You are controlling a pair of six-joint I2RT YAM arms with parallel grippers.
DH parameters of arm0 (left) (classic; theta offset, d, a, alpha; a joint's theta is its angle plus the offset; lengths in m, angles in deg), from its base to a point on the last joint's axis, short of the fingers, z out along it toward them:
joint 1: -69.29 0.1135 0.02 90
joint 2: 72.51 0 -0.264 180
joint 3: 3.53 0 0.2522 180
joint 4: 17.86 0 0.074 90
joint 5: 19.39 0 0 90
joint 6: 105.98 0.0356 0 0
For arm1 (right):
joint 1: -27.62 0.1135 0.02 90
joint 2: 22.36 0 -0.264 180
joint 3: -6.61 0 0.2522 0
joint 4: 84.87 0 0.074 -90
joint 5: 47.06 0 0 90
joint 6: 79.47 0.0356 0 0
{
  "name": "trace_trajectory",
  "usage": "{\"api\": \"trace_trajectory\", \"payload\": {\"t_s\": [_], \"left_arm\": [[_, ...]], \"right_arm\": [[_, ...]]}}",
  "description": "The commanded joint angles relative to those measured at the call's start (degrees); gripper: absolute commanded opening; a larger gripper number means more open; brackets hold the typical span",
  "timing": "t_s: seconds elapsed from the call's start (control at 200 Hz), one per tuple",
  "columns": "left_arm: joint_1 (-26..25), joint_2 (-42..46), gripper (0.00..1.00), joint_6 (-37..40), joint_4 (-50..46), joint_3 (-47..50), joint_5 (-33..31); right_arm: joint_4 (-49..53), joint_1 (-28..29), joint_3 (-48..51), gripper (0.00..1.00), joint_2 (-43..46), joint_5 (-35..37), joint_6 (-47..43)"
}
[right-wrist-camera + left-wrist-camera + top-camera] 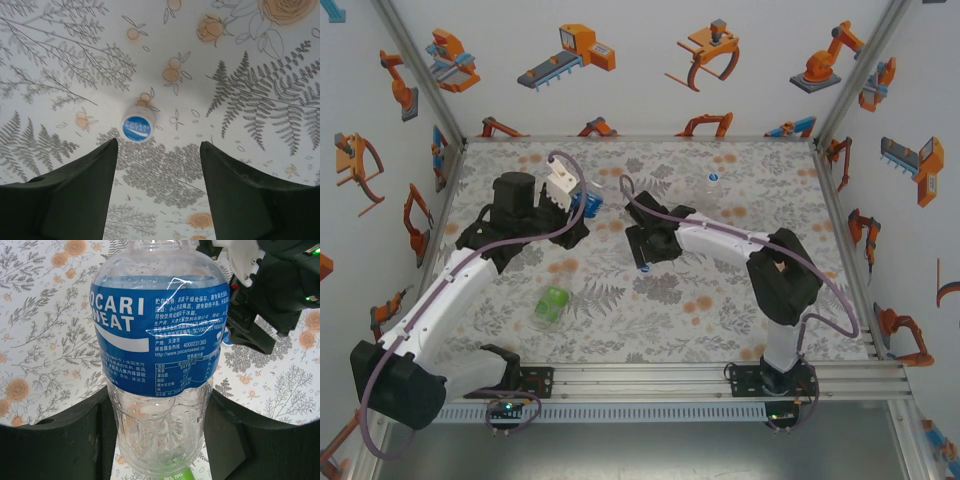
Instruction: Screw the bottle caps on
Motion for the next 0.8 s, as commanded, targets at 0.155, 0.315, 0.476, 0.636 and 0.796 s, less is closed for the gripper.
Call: {"api": "trace_trajectory", "payload": {"t_s": [0.155,0.315,0.476,0.636,0.796], "left_arm": [[-0.05,1.64,0.00,1.41,0.50,-0.43,0.19],[-0.01,1.65,0.00,1.36,0.47,-0.45,0.37],[-0.03,1.47,0.00,1.27,0.49,-0.47,0.56],[-0.03,1.34,0.00,1.27,0.49,-0.47,0.60],[-0.07,1.17,0.00,1.17,0.48,-0.56,0.72]], "right_arm": [[2.46,1.50,-6.25,0.45,-5.66,-3.14,1.94],[3.13,1.81,-6.86,0.45,-7.00,-2.21,2.45],[4.02,1.95,-7.06,0.45,-7.37,-1.13,2.39],[4.74,2.03,-6.99,0.45,-7.31,0.00,2.28],[4.78,1.99,-6.91,0.45,-7.56,-0.67,2.29]]}}
